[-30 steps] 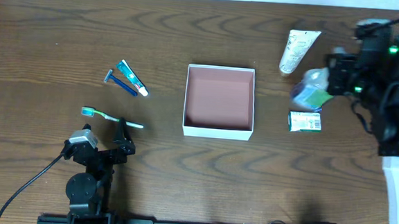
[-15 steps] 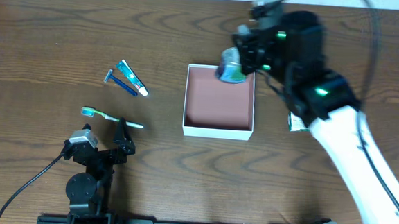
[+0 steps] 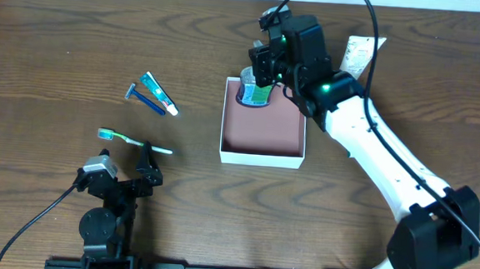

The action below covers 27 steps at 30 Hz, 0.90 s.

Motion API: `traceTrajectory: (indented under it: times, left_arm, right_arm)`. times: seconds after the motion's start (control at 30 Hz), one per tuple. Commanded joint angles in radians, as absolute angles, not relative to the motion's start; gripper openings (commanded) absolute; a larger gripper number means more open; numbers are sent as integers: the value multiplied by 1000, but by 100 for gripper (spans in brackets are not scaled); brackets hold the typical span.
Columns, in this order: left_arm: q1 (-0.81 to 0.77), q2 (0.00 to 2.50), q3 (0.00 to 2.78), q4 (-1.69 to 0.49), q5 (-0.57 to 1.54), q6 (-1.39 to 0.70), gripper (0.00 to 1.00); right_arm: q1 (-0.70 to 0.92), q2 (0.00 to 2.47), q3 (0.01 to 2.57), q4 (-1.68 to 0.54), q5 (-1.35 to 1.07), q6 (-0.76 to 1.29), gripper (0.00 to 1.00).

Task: Pack container
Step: 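Carry the soap bottle into the box and release it upright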

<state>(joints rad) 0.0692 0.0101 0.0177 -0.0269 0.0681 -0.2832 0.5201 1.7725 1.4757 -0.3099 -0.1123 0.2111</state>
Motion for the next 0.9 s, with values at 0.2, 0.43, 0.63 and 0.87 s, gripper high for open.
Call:
traceTrajectory:
  times: [0.2,0.43,0.63,0.87]
  left_arm:
    - [66,4,4,-66,79,-267,98]
    - [66,4,4,-66,79,-267,98]
    - [66,4,4,-66,79,-267,98]
    - [66,4,4,-66,79,-267,98]
  right_arm:
    - [549,1828,1491,-257,-113,231,28]
    - [554,1869,1491,-215,-113,232,29]
    - [561,1890,1491,-194,-116,231,29]
    - [571,1917,1491,-175,-116,232,31]
